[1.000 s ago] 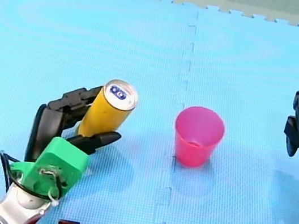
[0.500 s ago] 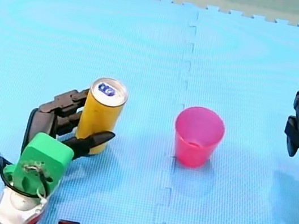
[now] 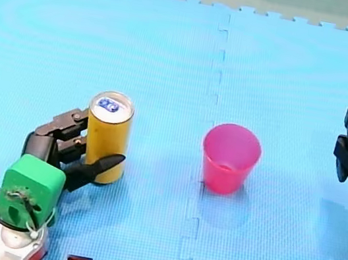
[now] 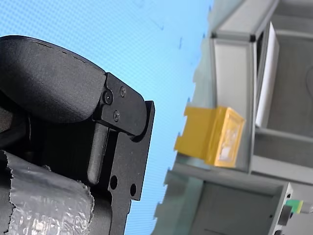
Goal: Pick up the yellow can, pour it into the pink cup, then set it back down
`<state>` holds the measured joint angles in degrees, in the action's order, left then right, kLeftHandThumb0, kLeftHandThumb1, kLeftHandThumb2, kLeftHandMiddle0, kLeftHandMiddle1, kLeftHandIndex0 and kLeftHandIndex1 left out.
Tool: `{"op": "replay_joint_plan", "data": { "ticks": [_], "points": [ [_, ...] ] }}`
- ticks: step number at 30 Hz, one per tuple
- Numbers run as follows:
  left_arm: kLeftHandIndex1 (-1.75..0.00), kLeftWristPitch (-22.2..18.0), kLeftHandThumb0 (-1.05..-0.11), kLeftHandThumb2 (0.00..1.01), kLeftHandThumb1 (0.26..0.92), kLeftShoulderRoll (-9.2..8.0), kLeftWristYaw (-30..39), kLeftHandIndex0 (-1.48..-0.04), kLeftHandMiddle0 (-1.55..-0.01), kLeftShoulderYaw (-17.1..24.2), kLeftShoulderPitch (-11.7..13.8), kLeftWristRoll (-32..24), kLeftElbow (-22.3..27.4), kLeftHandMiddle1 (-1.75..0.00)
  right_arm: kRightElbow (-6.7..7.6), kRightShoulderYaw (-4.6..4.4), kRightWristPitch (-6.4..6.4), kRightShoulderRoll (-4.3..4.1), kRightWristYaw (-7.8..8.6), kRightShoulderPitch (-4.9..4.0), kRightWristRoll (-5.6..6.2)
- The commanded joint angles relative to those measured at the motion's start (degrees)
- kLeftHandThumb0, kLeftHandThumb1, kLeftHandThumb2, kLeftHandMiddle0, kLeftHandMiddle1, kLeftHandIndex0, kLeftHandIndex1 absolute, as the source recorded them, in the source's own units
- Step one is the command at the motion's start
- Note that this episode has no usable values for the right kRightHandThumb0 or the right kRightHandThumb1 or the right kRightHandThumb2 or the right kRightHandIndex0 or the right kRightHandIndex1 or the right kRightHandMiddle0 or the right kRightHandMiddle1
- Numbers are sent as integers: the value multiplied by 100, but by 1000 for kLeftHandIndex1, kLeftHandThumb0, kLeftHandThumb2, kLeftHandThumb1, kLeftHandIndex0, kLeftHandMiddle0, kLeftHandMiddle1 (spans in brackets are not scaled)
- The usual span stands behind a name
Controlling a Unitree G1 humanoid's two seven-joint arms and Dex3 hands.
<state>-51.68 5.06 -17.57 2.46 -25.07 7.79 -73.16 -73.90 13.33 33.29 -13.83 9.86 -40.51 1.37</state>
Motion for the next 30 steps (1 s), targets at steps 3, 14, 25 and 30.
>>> {"op": "replay_joint_plan", "data": {
  "ticks": [3, 14, 25, 30],
  "points": [
    [-3, -78, -350, 0, 853, -110, -149, -1161, -1237, -17, 63, 127, -1, -16, -1, 30, -24, -38, 25, -32, 40],
    [-3, -216, -343, 0, 844, -323, -662, -1170, -1229, -192, 110, 574, 8, -5, -7, 36, -42, -20, 31, -40, 55],
    [-4, -289, -338, 0, 837, -422, -846, -1180, -1236, -291, 172, 726, 7, -6, -3, 34, -42, -4, 36, -45, 60],
    [-2, -270, -336, 0, 836, -433, -958, -1181, -1242, -337, 172, 789, 5, -6, -10, 41, -72, -7, 48, -65, 69]
  ]
}}
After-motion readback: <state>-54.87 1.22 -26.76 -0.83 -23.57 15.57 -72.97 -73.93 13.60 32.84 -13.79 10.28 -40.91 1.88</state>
